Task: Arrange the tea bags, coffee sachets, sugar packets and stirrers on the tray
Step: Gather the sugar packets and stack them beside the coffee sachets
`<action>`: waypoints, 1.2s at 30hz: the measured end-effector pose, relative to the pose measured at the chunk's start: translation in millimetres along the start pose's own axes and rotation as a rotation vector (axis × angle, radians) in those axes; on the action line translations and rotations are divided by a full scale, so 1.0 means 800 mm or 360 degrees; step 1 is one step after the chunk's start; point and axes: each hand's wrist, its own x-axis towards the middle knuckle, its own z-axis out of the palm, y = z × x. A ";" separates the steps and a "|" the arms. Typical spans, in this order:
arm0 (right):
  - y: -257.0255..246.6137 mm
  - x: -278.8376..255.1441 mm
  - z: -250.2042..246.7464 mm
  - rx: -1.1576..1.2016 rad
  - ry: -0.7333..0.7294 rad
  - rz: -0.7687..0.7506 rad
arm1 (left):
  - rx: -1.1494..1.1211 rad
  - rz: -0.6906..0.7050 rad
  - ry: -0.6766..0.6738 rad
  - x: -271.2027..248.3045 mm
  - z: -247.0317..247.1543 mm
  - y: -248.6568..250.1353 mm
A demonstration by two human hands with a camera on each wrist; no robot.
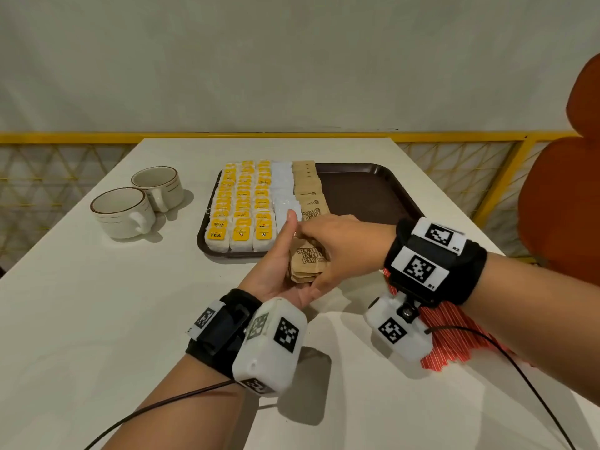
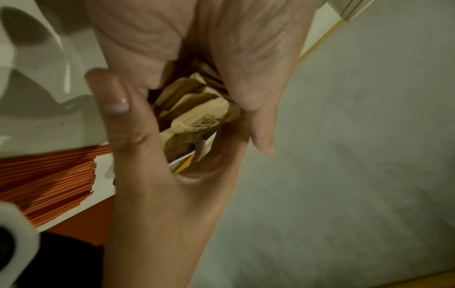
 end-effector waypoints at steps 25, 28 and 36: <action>0.035 -0.019 -0.003 0.0704 0.0367 -0.0344 | 0.0492 0.0250 -0.0033 -0.010 -0.001 0.001; 0.039 -0.017 -0.005 0.0698 0.0293 -0.0201 | 0.0496 0.0230 -0.0099 -0.011 0.000 -0.002; 0.051 -0.013 -0.011 0.0764 0.0253 -0.0104 | 0.0787 0.0267 -0.0112 -0.011 0.003 0.013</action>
